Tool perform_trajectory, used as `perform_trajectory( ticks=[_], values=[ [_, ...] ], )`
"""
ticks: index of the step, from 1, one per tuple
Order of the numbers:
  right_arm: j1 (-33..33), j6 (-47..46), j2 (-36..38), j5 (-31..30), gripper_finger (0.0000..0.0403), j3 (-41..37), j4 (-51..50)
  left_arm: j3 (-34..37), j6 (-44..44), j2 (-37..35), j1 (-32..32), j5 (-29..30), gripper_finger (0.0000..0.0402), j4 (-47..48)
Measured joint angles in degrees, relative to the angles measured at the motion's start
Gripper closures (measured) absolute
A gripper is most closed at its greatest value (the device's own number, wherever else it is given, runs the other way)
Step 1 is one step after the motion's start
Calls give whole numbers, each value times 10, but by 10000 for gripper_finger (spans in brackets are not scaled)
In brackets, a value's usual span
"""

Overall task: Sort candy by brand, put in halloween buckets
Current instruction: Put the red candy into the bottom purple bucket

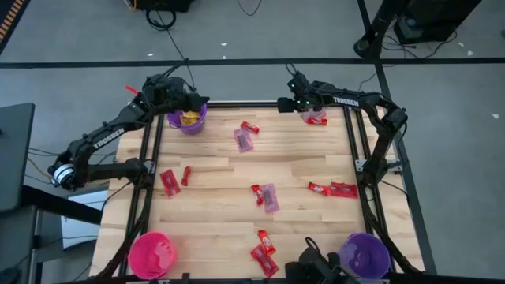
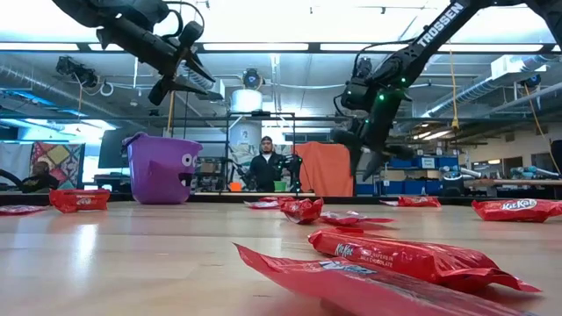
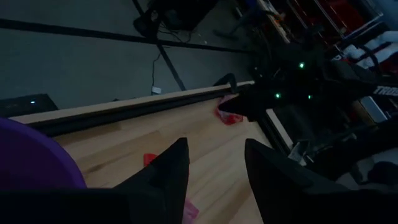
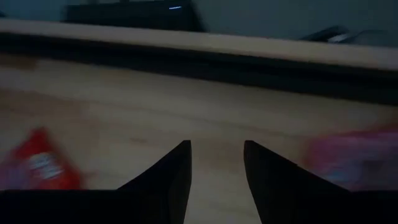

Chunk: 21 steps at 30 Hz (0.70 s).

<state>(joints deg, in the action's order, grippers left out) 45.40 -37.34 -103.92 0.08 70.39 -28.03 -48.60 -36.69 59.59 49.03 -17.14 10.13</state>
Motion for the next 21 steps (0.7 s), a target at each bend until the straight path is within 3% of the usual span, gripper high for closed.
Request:
perform_trajectory(
  ticks=[4,8,10,21],
  values=[
    [-6,-3,0,31,245,0,9,0,3,0,-7,12,241,0],
    [-10,-56,0,113,245,3,70,0,18,0,-7,29,241,-1],
    [-21,-61,0,117,245,19,69,0,20,0,-7,39,241,-4],
    [-143,82,-11,150,245,47,128,0,56,0,-7,6,241,-22]
  ],
)
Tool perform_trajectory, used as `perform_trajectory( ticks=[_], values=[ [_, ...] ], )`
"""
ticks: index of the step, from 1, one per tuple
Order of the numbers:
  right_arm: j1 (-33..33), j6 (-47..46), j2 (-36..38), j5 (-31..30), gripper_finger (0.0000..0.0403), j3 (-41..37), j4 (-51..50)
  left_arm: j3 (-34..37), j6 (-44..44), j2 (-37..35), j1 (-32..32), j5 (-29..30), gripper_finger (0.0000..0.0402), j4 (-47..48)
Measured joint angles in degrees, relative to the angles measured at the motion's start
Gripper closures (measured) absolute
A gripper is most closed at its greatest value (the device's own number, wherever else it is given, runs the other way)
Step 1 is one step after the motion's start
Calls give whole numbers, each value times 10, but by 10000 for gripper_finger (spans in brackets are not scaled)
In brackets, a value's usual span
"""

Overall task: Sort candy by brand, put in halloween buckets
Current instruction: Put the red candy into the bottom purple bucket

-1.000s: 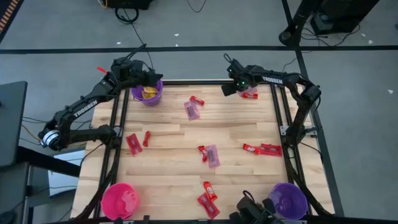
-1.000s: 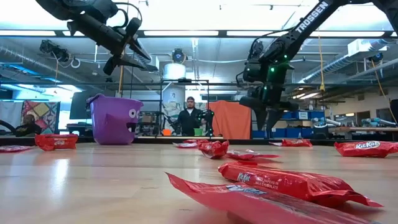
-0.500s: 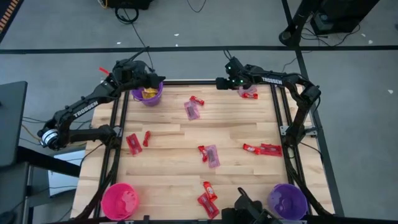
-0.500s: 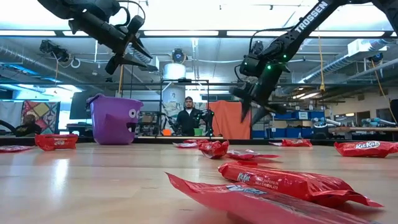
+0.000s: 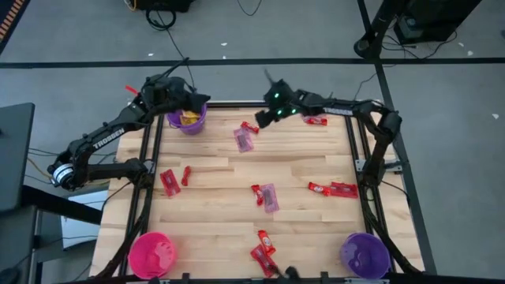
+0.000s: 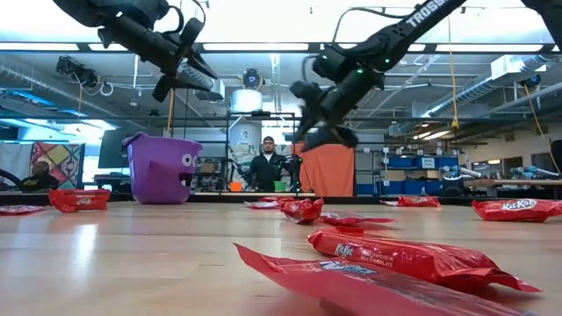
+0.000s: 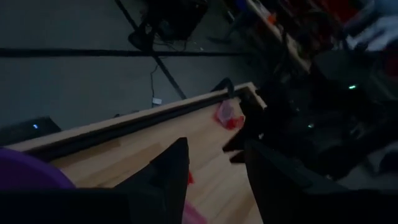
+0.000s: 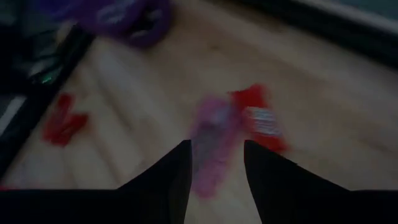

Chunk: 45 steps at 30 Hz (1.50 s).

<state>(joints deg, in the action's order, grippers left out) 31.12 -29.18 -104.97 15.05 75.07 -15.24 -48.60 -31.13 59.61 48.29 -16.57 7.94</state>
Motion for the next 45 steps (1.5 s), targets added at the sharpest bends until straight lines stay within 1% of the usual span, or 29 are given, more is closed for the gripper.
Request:
perform_trajectory(
  ticks=[3,5,7,9,11,13,19,23,28,30,32,35,37,38,42,45],
  values=[
    [-38,-10,-30,2,245,11,-4,0,67,0,0,-8,241,8],
    [-62,-12,-58,-16,245,28,-10,0,92,-1,0,-21,241,9],
    [-82,-23,-82,-51,245,44,-41,0,103,-2,0,-39,241,9],
    [-95,-43,-103,-85,245,62,-65,0,101,-2,-3,-69,241,9],
    [-101,-73,-118,-104,244,71,-94,0,98,-2,-5,-92,241,12],
    [-102,-91,-129,-99,243,73,-97,0,97,-4,-7,-101,241,17],
    [-102,-136,-159,-73,243,74,-84,0,97,-4,-11,-100,241,26],
    [-100,-149,-184,-31,243,77,-49,0,97,-4,-11,-96,241,27],
    [-101,-146,-192,-38,247,76,-35,0,98,-4,-11,-94,241,28],
    [-101,-139,-191,-42,260,76,-31,0,98,-4,-11,-94,241,28],
    [-97,-137,-192,-29,285,75,-27,0,98,-4,-11,-93,241,28],
    [-92,-120,-193,-15,340,74,-27,0,98,-4,-11,-90,241,27],
    [-92,-88,-194,-11,382,74,-24,0,98,-4,-11,-90,241,27],
    [-92,-72,-194,-7,391,74,-23,0,98,-4,-11,-90,241,27],
    [-92,-59,-186,1,396,74,-34,0,88,-4,-12,-90,241,28],
    [-102,-46,-155,-6,397,71,-89,0,81,-4,-16,-98,241,35]
  ],
)
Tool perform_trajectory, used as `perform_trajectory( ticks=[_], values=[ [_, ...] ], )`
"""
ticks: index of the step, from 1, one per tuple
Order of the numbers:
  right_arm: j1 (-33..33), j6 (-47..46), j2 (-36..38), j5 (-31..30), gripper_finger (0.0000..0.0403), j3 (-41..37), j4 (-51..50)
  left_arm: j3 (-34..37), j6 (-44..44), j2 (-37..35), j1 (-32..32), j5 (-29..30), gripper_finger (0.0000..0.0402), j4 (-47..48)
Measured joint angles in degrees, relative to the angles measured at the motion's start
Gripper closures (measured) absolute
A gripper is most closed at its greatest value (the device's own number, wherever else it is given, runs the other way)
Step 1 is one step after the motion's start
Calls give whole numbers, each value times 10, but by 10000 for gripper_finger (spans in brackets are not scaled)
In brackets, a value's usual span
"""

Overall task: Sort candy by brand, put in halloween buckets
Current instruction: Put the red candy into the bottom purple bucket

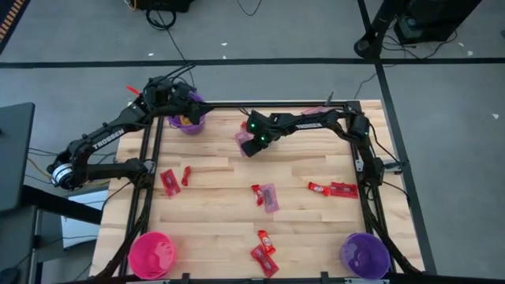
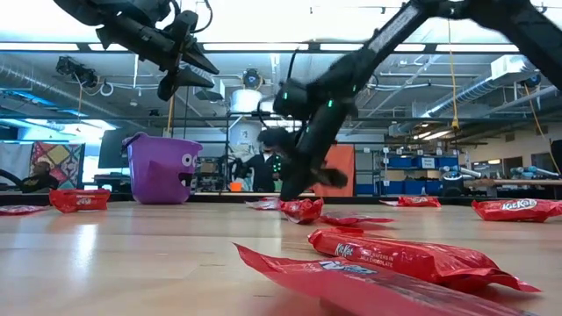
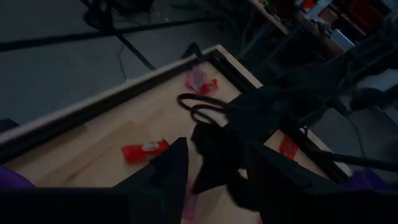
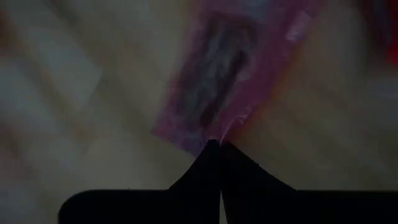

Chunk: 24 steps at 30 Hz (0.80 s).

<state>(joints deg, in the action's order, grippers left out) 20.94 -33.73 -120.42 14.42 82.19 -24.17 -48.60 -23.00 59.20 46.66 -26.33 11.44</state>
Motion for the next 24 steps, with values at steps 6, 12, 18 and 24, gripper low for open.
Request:
perform_trajectory(
  ticks=[6,12,18,24],
  values=[
    [-26,44,114,2,400,2,-164,0,11,0,-16,-17,241,20],
    [-71,49,235,35,400,2,-368,0,64,0,-53,11,241,8],
    [-144,-66,347,89,400,2,-520,0,108,1,-80,26,241,-27],
    [-261,-216,423,172,400,2,-613,0,108,1,-96,25,241,-20]
  ],
)
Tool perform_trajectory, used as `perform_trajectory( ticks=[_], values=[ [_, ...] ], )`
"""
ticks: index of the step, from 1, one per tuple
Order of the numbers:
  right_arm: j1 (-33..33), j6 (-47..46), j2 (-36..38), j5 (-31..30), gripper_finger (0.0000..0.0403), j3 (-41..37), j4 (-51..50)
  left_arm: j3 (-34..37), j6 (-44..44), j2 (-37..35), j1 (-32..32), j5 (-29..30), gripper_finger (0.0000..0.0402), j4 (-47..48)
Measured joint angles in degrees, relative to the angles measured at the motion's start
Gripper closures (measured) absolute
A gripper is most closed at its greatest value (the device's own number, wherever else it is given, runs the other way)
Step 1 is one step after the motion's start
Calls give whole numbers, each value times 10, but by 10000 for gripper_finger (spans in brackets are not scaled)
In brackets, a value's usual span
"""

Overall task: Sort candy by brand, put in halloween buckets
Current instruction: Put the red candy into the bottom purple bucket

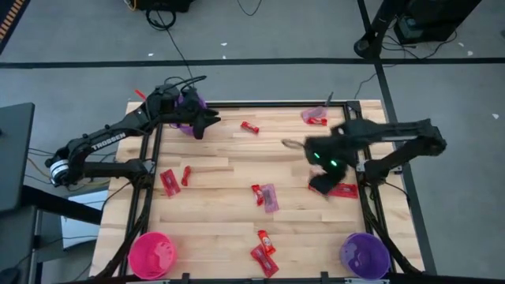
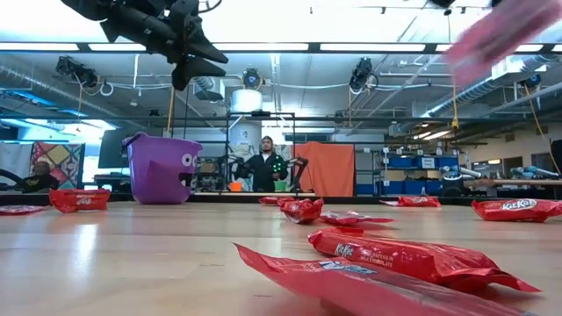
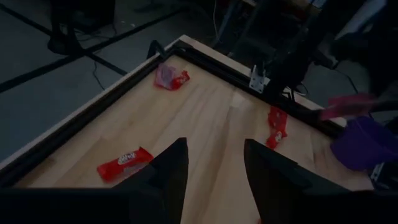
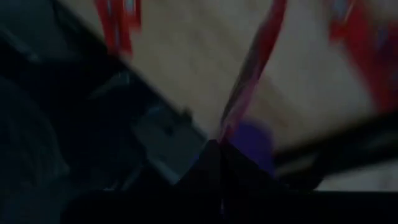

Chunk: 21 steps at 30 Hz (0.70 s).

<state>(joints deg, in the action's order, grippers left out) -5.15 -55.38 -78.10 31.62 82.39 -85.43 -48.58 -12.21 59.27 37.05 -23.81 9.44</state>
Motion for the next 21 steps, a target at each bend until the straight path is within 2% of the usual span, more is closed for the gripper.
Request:
perform_trajectory(
  ticks=[4,9,16,21],
  values=[
    [-90,-101,24,24,400,0,-3,0,5,0,-12,-1,241,16],
    [-193,-200,20,68,400,0,4,0,15,0,-24,6,241,27],
    [-311,-285,-12,123,396,0,36,0,10,0,-26,42,241,22],
    [-377,-315,-39,124,395,0,75,0,-21,0,-26,85,241,7]
  ],
)
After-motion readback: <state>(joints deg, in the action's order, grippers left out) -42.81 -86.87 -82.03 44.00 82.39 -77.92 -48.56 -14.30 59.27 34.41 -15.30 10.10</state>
